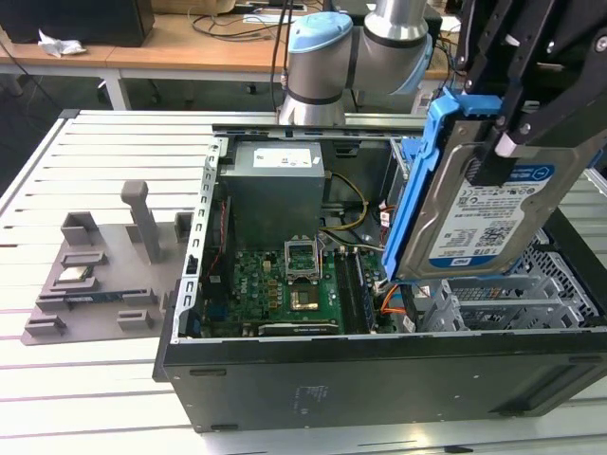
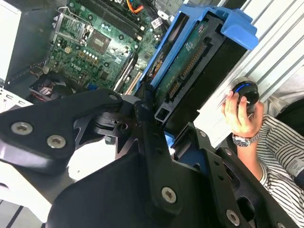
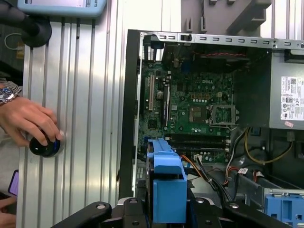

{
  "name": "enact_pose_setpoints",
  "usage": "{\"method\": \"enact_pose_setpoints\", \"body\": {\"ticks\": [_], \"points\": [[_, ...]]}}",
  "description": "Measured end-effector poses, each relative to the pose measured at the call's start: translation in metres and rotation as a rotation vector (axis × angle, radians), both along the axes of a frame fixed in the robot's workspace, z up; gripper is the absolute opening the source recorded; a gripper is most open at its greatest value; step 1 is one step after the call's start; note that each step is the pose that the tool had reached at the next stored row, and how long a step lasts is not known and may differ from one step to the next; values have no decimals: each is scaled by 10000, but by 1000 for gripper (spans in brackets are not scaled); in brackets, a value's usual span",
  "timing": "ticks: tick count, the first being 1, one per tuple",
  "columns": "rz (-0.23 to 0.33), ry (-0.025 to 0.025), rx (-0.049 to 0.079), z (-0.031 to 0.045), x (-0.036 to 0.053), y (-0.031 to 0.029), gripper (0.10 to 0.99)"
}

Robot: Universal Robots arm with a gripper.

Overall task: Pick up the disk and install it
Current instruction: 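Pick up the disk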

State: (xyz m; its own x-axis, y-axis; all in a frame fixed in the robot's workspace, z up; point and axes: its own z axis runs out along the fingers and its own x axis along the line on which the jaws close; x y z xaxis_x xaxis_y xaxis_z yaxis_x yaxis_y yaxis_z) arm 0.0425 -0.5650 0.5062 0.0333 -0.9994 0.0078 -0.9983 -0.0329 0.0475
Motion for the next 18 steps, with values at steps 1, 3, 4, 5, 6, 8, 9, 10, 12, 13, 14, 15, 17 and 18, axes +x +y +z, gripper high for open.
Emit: {"method": "enact_pose_setpoints", "body": {"ticks": [1,3,4,5,6,8,9,10,12,13,14,15,17,18], "points": [[0,0,-1,0,20,0,369],[1,0,-2,-1,68,0,369],[1,0,-3,-1,108,0,369],[0,0,-4,-1,143,0,369],[1,0,-6,-2,185,0,369],[1,0,-6,-2,224,0,369],[1,0,-6,-3,247,0,369],[1,0,-8,-2,268,0,369],[0,0,-8,-3,313,0,369],[0,0,-10,-3,335,0,369],[0,0,-9,-4,354,0,369],[1,0,-11,-4,396,0,369],[2,0,-12,-5,450,0,369],[0,0,-13,-5,469,0,369]]}}
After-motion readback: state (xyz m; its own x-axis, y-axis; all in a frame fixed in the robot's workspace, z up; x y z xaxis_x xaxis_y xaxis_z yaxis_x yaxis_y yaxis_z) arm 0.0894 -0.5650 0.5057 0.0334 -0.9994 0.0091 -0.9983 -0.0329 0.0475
